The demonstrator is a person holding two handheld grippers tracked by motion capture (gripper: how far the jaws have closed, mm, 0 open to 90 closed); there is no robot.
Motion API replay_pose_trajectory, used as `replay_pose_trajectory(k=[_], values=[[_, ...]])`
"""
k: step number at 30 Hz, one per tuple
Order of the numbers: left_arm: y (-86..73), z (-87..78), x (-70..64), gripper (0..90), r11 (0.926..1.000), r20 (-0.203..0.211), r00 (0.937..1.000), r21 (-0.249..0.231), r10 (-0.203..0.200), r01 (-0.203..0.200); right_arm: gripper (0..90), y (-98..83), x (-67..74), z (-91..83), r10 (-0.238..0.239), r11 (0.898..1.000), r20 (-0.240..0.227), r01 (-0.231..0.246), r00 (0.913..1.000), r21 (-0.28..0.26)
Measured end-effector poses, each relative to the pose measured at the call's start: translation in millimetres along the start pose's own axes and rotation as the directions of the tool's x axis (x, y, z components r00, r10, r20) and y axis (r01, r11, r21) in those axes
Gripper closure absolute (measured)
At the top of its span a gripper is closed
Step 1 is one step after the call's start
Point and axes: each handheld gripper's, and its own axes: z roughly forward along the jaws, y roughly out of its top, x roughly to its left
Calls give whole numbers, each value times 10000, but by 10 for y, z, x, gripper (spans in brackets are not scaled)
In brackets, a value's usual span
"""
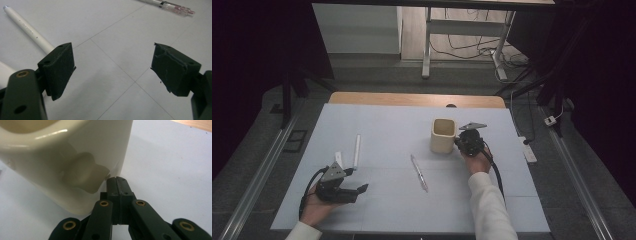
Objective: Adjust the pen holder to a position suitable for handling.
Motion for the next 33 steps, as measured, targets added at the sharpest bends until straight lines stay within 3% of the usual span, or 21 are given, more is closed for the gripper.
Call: replay_pose_trajectory(k=[11, 23, 33], values=[[4, 0, -1, 186, 10000, 55, 10000, -15, -58, 58, 893, 38, 34, 11, 132, 9999, 176, -133, 9998, 35], [9, -2, -13, 187, 10000, 22, 10000, -25, -10, 10, 893, 48, 56, 58, 114, 9999, 4, -114, 9999, 103], [4, -15, 1, 187, 10000, 64, 10000, -58, -58, 58, 893, 165, 245, 165, -446, 9987, -53, 447, 9990, 229]])
